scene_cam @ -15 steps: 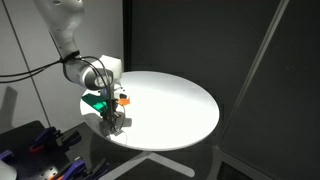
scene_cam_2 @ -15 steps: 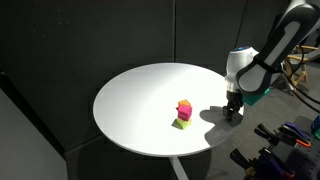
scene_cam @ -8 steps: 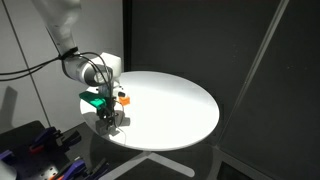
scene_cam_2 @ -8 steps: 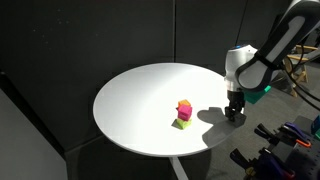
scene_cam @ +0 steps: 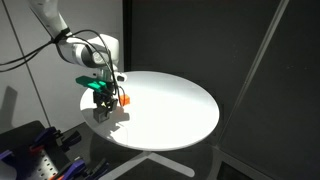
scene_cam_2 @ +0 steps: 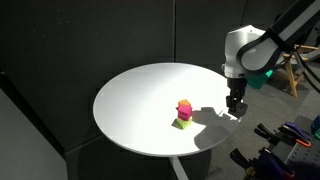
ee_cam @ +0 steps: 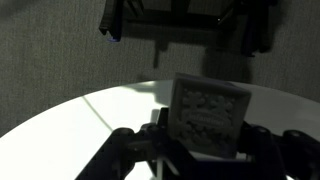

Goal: Put the grey block on top of the orange block

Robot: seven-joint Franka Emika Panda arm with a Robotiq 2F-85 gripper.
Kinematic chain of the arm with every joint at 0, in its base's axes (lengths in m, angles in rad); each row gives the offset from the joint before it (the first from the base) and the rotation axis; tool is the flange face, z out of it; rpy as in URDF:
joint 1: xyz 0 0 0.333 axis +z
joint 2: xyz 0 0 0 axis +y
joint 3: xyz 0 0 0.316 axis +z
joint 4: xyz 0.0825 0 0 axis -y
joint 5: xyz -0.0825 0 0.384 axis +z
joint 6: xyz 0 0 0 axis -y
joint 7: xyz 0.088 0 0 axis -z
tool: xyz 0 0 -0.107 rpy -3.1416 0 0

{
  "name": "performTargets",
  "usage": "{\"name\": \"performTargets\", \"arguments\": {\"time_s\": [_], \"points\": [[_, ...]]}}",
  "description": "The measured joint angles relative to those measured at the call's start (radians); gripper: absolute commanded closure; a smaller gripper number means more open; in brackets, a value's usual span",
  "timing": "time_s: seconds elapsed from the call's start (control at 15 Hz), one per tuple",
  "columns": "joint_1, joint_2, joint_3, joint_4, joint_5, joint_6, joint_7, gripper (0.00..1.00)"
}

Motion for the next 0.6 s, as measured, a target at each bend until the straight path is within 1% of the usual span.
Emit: {"name": "performTargets", "arguments": {"time_s": [0.33,0.6], "points": [[0.018,-0.036,0.019,0.031,-0.002,-0.058,-0.063,0.69],[0.03,-0.035,0.032,0.09,-0.006,-0.102,-0.097,0.69]]}}
